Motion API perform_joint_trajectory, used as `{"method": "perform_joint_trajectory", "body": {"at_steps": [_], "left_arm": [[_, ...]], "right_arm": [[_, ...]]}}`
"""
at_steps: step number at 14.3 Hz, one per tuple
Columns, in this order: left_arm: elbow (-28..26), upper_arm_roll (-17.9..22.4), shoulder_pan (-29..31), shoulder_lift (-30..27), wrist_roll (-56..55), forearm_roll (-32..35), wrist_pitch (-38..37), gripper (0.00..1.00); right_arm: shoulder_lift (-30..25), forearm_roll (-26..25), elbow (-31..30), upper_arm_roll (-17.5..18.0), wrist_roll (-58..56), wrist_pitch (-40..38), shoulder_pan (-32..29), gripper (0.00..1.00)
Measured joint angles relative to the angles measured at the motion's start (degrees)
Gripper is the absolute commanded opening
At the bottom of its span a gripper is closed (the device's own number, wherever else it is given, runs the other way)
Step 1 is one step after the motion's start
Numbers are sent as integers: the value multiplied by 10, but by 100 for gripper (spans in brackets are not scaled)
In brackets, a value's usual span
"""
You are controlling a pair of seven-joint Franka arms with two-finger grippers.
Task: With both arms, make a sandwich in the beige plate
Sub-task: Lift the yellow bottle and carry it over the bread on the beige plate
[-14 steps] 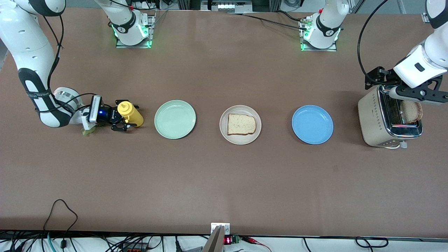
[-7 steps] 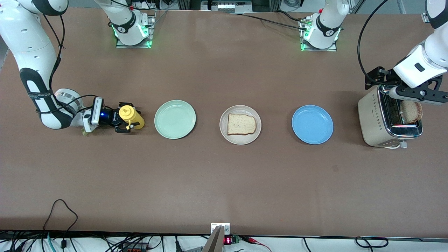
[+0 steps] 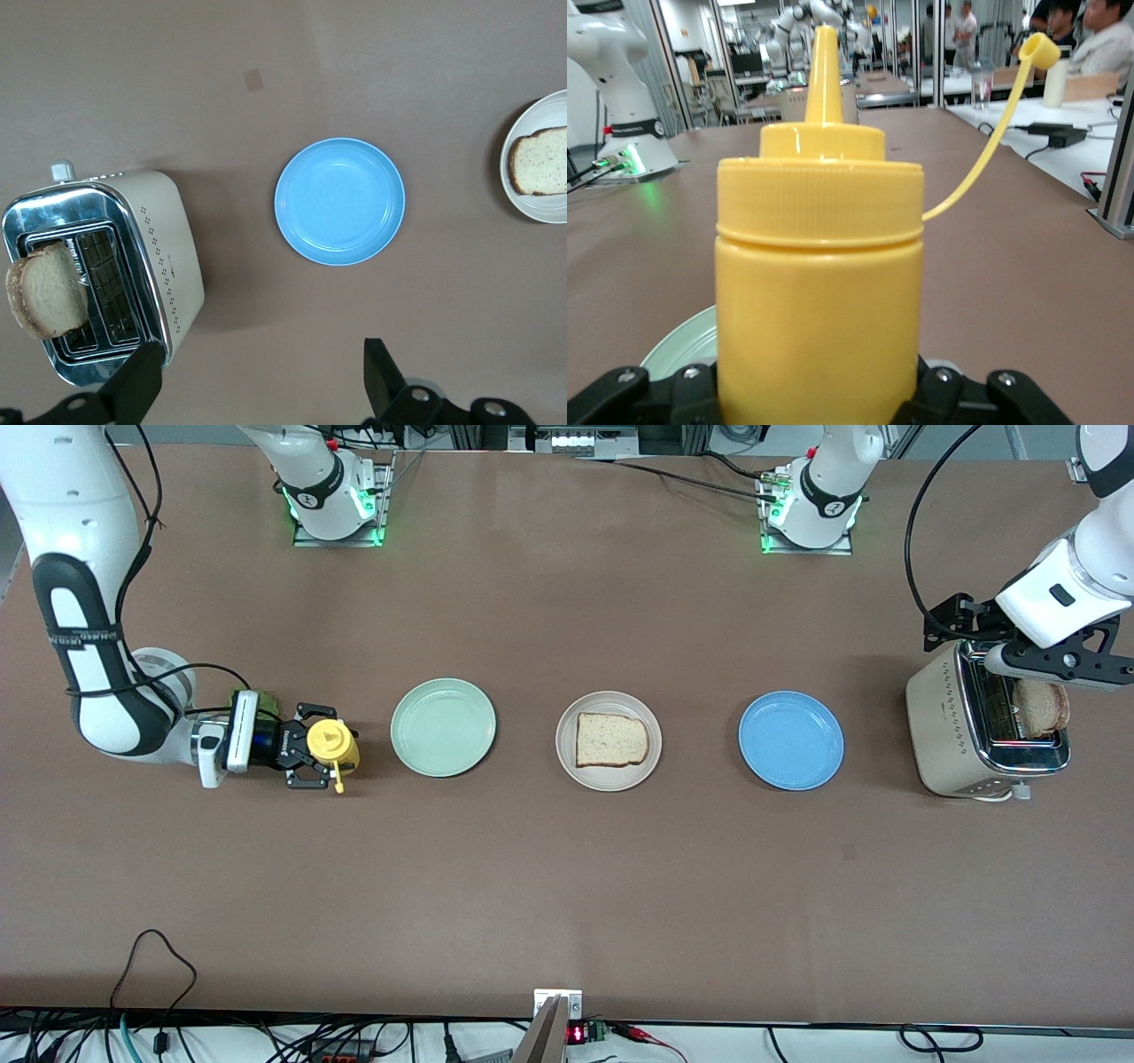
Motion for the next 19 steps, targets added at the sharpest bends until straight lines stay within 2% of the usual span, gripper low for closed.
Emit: {"method": "perform_joint_trajectory", "body": {"at_steps": [4,10,15,19], "left_arm": [[0,0,0,0,0,0,0,100],[0,0,0,0,0,0,0,100],[0,0,0,0,0,0,0,100],[0,0,0,0,0,0,0,100]], "right_arm": [[-31,-93,65,0,155,57,54,33],[-31,-222,138,0,347,144,146,34],[-30,-345,166,0,511,228,235,34],[-27,-479,169,0,639,274,296,34]]}}
